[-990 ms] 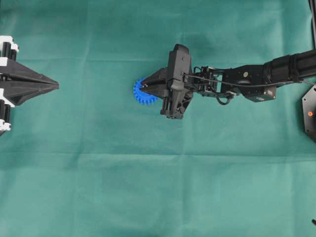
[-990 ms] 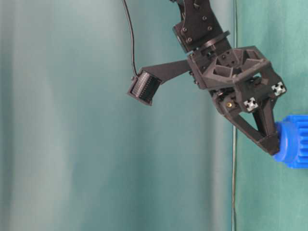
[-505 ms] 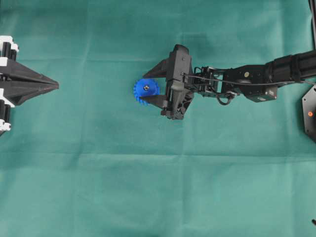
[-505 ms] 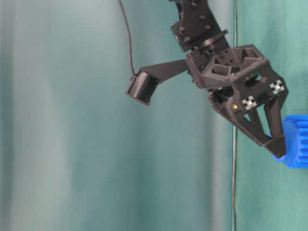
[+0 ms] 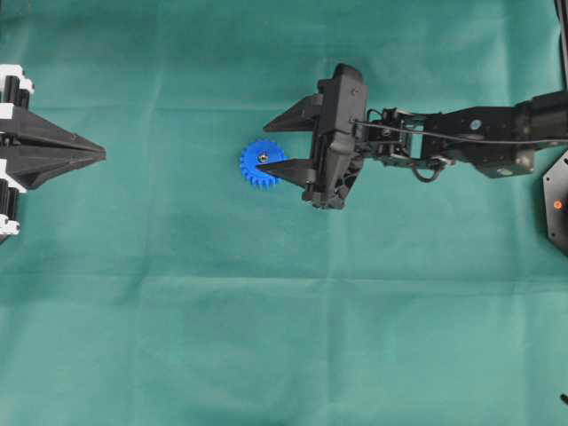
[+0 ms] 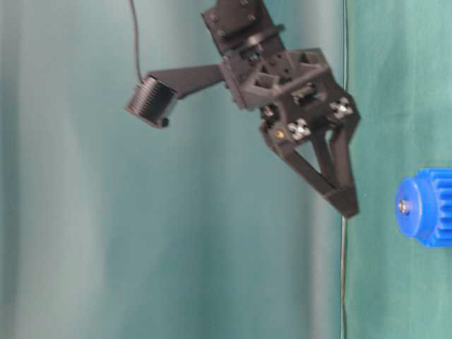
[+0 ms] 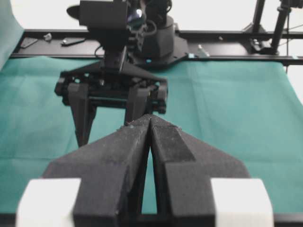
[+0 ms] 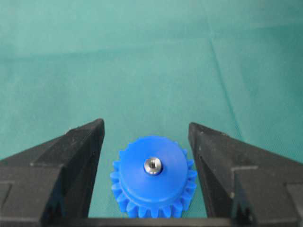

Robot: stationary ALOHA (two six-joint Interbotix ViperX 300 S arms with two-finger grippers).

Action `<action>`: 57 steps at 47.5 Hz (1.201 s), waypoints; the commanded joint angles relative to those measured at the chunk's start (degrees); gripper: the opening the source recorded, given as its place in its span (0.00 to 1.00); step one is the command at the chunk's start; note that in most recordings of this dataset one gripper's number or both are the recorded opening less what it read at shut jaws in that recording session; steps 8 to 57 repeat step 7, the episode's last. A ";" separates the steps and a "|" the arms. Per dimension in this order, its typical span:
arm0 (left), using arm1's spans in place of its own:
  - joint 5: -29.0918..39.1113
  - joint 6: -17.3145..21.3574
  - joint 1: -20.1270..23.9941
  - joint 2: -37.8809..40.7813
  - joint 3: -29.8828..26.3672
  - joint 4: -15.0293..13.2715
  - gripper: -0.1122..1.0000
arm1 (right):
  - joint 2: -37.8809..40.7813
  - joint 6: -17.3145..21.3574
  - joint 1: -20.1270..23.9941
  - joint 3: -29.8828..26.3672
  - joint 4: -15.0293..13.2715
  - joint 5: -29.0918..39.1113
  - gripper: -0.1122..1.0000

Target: Insert the shaft placed at a random location into the center hole of the small gear at another random location.

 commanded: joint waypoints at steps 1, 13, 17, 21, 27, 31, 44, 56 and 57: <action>-0.26 -0.09 0.09 0.44 -1.05 0.18 0.10 | -2.99 0.09 0.09 -0.09 -0.09 0.79 0.74; -0.26 -0.09 0.09 0.44 -0.97 0.18 0.10 | -4.57 0.18 0.09 0.88 -0.09 2.02 0.74; -0.26 -0.09 0.09 0.44 -0.97 0.18 0.10 | -4.57 0.18 0.09 0.88 -0.09 2.02 0.74; -0.26 -0.09 0.09 0.44 -0.97 0.18 0.10 | -4.57 0.18 0.09 0.88 -0.09 2.02 0.74; -0.26 -0.09 0.09 0.44 -0.97 0.18 0.10 | -4.57 0.18 0.09 0.88 -0.09 2.02 0.74; -0.26 -0.09 0.09 0.44 -0.97 0.18 0.10 | -4.57 0.18 0.09 0.88 -0.09 2.02 0.74; -0.26 -0.09 0.09 0.44 -0.97 0.18 0.10 | -4.57 0.18 0.09 0.88 -0.09 2.02 0.74; -0.26 -0.09 0.09 0.44 -0.97 0.18 0.10 | -4.57 0.18 0.09 0.88 -0.09 2.02 0.74; -0.26 -0.09 0.09 0.44 -0.97 0.18 0.10 | -4.57 0.18 0.09 0.88 -0.09 2.02 0.74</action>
